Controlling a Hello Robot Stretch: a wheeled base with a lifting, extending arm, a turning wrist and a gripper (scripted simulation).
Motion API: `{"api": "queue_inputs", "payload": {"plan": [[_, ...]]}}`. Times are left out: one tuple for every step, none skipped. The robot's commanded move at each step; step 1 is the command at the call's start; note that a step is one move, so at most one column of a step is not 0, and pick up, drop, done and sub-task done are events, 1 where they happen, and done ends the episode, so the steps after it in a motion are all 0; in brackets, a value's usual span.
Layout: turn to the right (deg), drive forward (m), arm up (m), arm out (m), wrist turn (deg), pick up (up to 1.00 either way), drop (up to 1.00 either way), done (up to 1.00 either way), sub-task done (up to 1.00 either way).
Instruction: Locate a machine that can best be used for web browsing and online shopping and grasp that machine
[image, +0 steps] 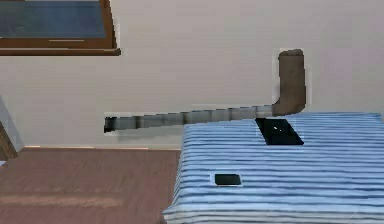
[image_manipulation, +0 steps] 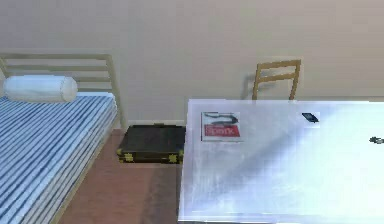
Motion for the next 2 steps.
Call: {"api": "queue_inputs", "payload": {"plan": [[12.0, 0.00, 0.00, 0.00, 0.0, 0.00, 0.00, 0.00, 0.00], [0.0, 0.15, 0.00, 0.00, 0.0, 0.00, 0.00, 0.00, 0.00]]}}
